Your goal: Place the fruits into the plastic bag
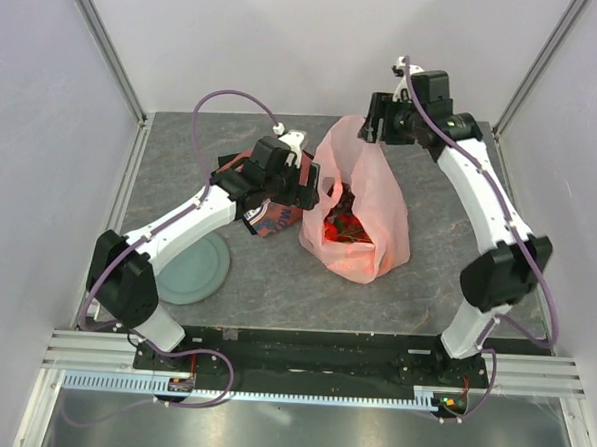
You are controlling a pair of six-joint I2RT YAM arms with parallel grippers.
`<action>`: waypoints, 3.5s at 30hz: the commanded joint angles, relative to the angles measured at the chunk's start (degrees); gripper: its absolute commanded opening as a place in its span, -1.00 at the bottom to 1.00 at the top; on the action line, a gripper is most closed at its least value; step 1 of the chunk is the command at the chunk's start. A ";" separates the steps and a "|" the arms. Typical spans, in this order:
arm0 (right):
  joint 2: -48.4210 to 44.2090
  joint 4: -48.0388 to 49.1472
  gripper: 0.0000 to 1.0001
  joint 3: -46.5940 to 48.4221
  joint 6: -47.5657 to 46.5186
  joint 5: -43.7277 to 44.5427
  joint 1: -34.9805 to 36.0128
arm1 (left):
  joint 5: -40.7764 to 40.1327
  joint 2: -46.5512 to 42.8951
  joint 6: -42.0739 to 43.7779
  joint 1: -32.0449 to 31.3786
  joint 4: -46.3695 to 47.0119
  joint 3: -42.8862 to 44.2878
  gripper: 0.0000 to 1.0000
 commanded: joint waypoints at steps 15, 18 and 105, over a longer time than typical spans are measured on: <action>-17.07 -9.53 0.47 -14.70 -8.08 51.35 31.62 | 22.09 -0.20 -17.21 4.67 17.77 -4.25 0.90; -14.08 -13.67 0.47 -15.31 -2.71 54.26 32.68 | 22.79 2.18 -15.37 4.67 16.63 -3.19 0.63; -29.20 21.83 0.91 -32.81 9.26 13.39 -18.10 | 17.17 -6.07 -18.18 23.38 13.56 -0.64 0.84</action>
